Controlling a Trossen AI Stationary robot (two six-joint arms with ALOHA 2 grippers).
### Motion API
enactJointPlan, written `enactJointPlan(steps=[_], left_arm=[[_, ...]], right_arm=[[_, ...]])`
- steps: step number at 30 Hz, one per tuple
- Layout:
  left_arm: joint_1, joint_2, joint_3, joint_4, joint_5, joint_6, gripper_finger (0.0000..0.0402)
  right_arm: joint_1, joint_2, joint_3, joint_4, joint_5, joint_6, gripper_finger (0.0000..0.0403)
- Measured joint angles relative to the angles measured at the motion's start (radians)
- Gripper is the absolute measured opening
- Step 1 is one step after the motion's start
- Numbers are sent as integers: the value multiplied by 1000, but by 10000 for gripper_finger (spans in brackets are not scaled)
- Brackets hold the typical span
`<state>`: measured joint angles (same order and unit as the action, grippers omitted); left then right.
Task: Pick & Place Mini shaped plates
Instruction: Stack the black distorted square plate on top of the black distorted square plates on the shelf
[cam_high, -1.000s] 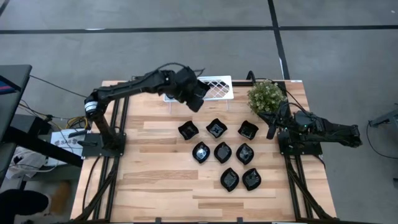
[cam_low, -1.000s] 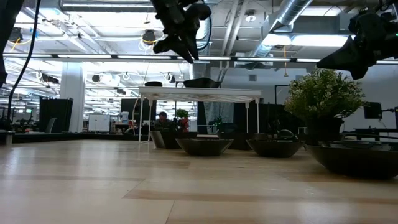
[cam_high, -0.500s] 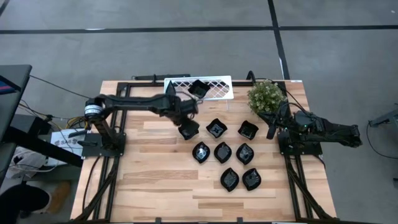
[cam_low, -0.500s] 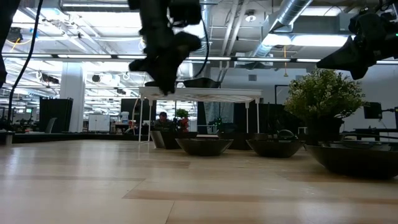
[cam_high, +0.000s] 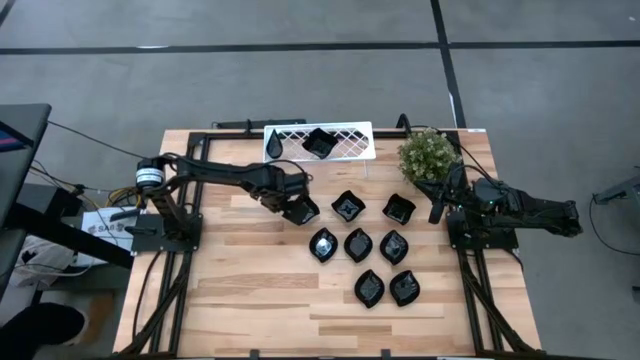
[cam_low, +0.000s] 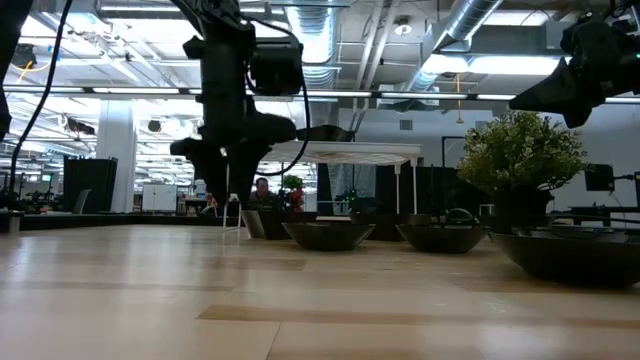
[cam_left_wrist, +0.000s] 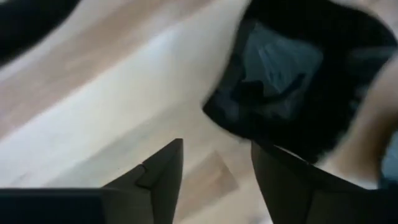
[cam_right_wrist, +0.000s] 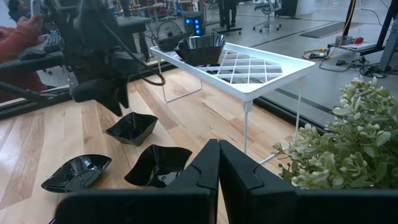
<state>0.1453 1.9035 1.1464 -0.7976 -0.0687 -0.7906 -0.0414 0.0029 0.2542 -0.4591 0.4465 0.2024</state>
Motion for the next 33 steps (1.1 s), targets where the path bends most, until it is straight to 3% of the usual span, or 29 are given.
enactJointPlan(steps=[5,17,33], left_arm=[[27,0,-22,86,-7,0,209],[64,2,-22,186,-6,92,197],[87,4,-62,221,-27,122,195]], right_arm=[[0,0,0,0,0,0,1],[0,0,0,0,0,0,1],[0,0,0,0,0,0,1]])
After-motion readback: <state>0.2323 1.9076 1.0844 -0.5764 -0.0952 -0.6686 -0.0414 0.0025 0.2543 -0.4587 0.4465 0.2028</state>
